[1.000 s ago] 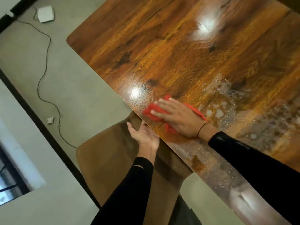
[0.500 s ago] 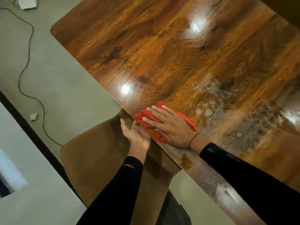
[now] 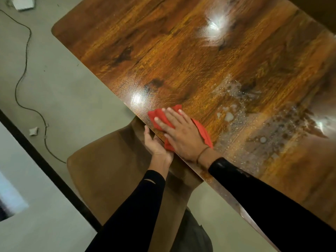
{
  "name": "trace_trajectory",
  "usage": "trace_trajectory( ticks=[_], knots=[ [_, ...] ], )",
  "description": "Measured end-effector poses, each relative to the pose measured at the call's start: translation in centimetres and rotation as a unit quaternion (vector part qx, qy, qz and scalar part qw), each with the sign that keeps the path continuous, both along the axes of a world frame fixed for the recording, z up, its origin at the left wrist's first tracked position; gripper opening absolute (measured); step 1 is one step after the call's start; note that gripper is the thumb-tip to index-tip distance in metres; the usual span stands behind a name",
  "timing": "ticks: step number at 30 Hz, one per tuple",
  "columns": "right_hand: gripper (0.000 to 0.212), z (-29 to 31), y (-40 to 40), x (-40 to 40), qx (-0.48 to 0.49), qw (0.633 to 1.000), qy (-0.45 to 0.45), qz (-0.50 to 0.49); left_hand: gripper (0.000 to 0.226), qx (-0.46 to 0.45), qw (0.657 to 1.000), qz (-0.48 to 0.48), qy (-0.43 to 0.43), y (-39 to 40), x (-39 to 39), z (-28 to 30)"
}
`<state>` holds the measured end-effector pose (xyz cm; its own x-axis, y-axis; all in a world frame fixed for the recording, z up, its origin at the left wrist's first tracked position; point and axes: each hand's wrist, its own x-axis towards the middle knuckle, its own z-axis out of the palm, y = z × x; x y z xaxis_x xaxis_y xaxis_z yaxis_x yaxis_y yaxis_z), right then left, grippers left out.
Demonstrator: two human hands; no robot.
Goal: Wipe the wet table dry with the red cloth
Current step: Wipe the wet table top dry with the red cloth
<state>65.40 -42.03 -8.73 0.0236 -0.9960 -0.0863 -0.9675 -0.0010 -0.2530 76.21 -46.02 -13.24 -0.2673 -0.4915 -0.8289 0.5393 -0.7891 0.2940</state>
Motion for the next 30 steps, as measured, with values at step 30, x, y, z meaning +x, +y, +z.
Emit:
trace_trajectory(
  ticks=[30],
  knots=[
    [0.068,0.0,6.4,-8.3,0.01,0.991,0.026,-0.129,0.079,-0.001,0.999,0.02,-0.038,10.0,-2.5,0.3]
  ],
)
